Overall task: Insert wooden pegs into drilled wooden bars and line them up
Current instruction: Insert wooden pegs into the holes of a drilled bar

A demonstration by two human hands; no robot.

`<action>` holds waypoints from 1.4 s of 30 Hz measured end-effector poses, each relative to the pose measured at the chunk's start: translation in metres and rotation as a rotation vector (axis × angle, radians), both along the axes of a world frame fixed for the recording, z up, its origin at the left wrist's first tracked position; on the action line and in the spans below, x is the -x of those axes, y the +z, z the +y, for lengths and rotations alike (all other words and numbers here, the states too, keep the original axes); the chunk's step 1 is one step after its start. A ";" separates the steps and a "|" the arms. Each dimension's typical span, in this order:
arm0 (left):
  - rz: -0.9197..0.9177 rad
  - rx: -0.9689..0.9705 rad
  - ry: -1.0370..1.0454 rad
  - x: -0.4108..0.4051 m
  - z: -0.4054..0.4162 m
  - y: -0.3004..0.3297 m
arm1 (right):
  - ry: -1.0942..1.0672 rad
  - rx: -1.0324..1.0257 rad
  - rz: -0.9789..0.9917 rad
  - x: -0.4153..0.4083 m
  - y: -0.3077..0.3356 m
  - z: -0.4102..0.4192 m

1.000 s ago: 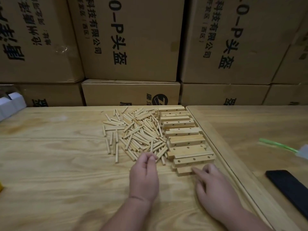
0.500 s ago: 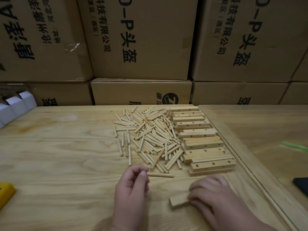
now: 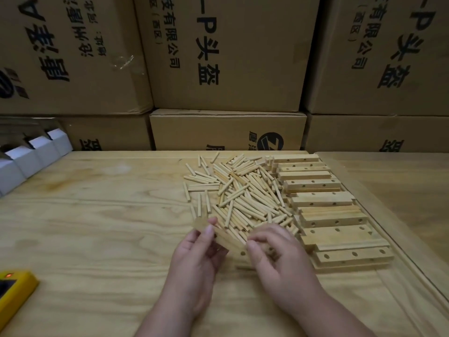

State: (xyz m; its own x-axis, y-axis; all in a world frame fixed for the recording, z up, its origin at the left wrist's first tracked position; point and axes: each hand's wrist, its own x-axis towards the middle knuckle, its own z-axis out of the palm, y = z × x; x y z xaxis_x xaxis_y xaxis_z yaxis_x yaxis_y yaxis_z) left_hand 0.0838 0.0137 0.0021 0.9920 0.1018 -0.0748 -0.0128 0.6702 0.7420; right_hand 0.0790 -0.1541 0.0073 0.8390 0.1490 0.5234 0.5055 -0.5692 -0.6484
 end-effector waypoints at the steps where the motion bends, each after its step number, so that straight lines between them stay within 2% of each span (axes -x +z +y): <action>1: 0.001 0.026 0.002 -0.003 0.003 0.000 | -0.032 0.045 -0.058 -0.001 -0.005 -0.002; 5: 0.002 0.005 0.011 -0.011 0.004 0.000 | -0.098 0.046 -0.174 -0.004 -0.014 -0.008; 9: 0.078 0.038 -0.003 -0.018 0.007 0.002 | -0.067 0.185 -0.094 -0.004 -0.011 -0.010; 13: 0.083 0.145 -0.107 -0.022 0.016 -0.001 | -0.062 0.409 0.093 -0.005 -0.015 -0.008; 15: 0.075 0.161 -0.131 -0.022 0.019 -0.002 | -0.064 0.503 0.101 -0.005 -0.018 -0.004; 18: 0.079 0.143 -0.145 -0.022 0.018 -0.001 | -0.059 0.525 0.072 -0.004 -0.019 -0.001; 24: 0.077 0.114 -0.135 -0.018 0.015 0.002 | -0.075 0.329 -0.036 -0.012 -0.005 0.011; 29: 0.073 0.052 -0.163 -0.019 0.012 0.005 | -0.044 -0.010 0.028 -0.015 -0.012 0.022; 34: 0.085 0.002 -0.206 -0.022 0.011 0.006 | 0.020 -0.235 0.079 -0.020 -0.019 0.014; 42: 0.048 -0.028 -0.267 -0.027 0.016 0.003 | 0.107 -0.250 -0.020 -0.026 -0.018 0.020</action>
State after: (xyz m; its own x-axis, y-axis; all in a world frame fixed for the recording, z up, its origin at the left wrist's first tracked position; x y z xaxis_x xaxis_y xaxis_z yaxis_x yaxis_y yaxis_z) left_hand 0.1111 0.0299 0.0052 0.9794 -0.1603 -0.1228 0.1970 0.6243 0.7560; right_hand 0.1047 -0.1343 -0.0109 0.8144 0.1004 0.5715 0.5685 -0.3349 -0.7514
